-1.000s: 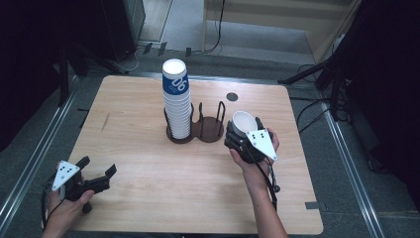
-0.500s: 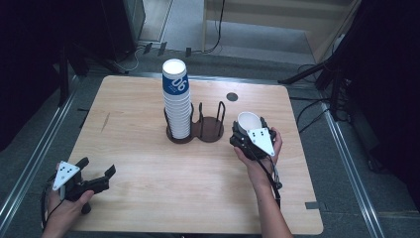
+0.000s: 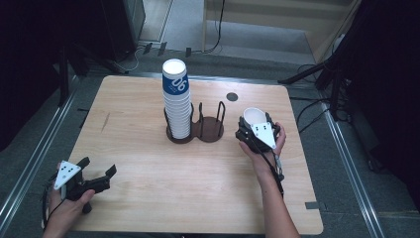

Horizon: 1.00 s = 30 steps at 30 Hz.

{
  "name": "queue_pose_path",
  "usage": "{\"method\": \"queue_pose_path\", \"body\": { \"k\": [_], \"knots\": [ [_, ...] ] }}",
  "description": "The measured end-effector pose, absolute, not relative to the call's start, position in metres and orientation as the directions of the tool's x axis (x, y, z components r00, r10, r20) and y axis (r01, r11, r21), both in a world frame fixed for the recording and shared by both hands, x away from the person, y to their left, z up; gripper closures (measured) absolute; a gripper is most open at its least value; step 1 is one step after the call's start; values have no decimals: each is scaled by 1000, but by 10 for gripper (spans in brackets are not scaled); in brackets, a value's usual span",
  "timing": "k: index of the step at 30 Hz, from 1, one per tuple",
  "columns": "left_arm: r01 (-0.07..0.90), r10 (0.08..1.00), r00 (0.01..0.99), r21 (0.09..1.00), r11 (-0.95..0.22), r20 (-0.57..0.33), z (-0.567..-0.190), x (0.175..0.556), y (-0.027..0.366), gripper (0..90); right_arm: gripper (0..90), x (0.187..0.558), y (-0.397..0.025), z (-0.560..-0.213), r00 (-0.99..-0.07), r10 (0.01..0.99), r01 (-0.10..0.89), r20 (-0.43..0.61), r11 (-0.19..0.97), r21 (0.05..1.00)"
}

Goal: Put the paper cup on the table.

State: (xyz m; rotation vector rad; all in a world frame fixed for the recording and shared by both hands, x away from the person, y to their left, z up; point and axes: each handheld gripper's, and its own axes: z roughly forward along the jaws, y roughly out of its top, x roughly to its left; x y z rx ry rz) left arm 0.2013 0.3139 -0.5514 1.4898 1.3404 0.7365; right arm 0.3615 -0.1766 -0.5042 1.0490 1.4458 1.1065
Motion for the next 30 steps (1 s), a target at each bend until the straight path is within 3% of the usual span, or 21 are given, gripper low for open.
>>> {"method": "queue_pose_path", "body": {
  "k": [14,30],
  "knots": [
    [389,962,212,918,78,-172,-551,203,312,0,137,380,-191,-526,-66,968,100,-242,248,963],
    [394,959,209,914,98,-193,-552,202,314,0,122,385,-189,-541,-62,951,161,-303,309,937]
  ]
}}
